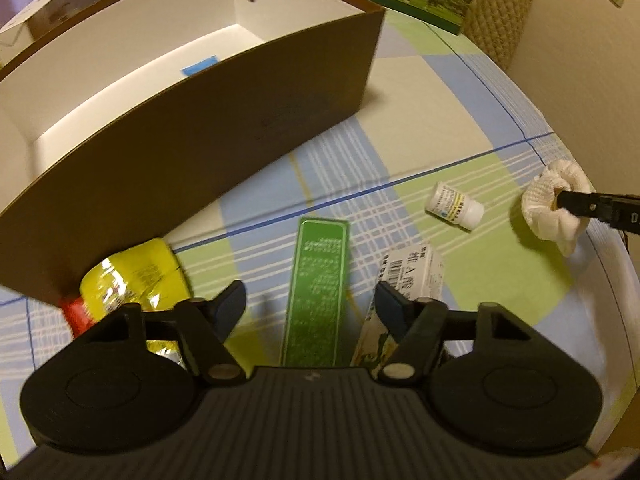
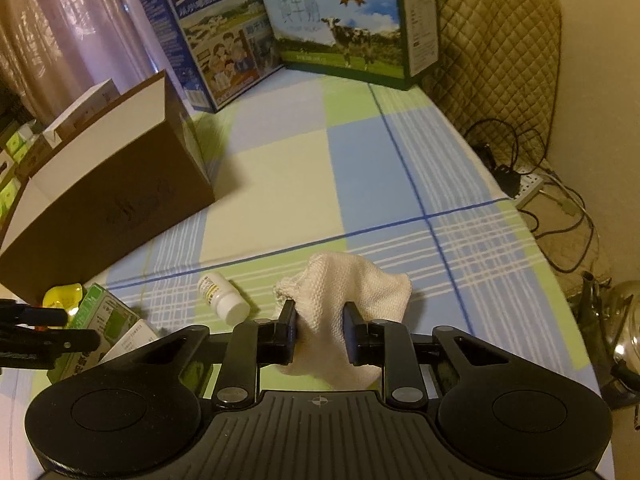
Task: Organize objects
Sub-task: 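Grasp the green medicine box with the left tool while the right tool grasps the white cloth, then carry the green box and white cloth into the brown box and release both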
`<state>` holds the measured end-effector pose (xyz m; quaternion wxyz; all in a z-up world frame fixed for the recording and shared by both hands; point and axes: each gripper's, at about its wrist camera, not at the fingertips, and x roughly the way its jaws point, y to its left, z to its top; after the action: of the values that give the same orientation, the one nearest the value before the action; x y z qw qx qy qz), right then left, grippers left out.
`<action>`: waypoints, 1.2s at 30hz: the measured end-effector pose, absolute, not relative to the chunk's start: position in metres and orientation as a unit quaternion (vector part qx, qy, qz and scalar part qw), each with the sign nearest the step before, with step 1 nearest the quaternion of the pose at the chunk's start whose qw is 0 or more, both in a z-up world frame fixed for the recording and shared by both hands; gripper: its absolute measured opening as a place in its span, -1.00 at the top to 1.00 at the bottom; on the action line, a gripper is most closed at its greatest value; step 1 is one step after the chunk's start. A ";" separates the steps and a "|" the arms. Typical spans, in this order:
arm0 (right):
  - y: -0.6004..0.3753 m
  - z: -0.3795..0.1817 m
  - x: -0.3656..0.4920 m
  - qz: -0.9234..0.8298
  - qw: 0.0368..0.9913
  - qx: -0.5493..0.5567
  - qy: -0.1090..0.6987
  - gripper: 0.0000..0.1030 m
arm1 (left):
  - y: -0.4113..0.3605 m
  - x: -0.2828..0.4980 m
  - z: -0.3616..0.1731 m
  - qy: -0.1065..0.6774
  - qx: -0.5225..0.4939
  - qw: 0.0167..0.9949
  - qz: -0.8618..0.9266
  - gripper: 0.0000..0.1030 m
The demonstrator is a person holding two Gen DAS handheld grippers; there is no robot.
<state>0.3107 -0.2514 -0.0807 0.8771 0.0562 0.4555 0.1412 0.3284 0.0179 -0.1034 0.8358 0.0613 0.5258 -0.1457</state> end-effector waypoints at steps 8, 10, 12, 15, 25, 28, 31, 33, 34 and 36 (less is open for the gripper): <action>-0.269 -0.075 0.305 0.123 0.880 0.065 0.454 0.60 | 0.011 0.332 -0.111 0.521 0.082 0.833 -0.166 0.51; -0.271 -0.073 0.303 0.123 0.881 0.066 0.453 0.60 | 0.013 0.330 -0.109 0.515 0.077 0.837 -0.168 0.51; -0.272 -0.072 0.302 0.125 0.881 0.066 0.451 0.60 | 0.017 0.327 -0.106 0.504 0.071 0.845 -0.167 0.51; -0.268 -0.067 0.300 0.134 0.882 0.065 0.448 0.60 | 0.025 0.325 -0.098 0.493 0.058 0.854 -0.155 0.51; -0.223 -0.042 0.295 0.227 0.874 0.043 0.427 0.60 | 0.068 0.312 -0.053 0.459 0.003 0.884 -0.086 0.52; -0.203 -0.035 0.296 0.265 0.868 0.027 0.418 0.60 | 0.081 0.307 -0.038 0.448 -0.009 0.891 -0.067 0.52; -0.181 -0.026 0.299 0.302 0.862 0.013 0.408 0.60 | 0.093 0.303 -0.026 0.438 -0.018 0.897 -0.053 0.52; -0.168 -0.021 0.300 0.325 0.857 0.007 0.400 0.60 | 0.098 0.302 -0.019 0.432 -0.022 0.901 -0.045 0.52; -0.161 -0.018 0.302 0.336 0.855 0.005 0.396 0.60 | 0.100 0.302 -0.016 0.428 -0.023 0.902 -0.042 0.52; -0.145 -0.012 0.306 0.358 0.850 -0.002 0.386 0.60 | 0.105 0.302 -0.010 0.421 -0.026 0.906 -0.034 0.52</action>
<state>0.3062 -0.1455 -0.0118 0.8502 -0.0016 0.3857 0.3584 0.3023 0.1048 -0.0100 0.9060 -0.0264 0.4212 -0.0343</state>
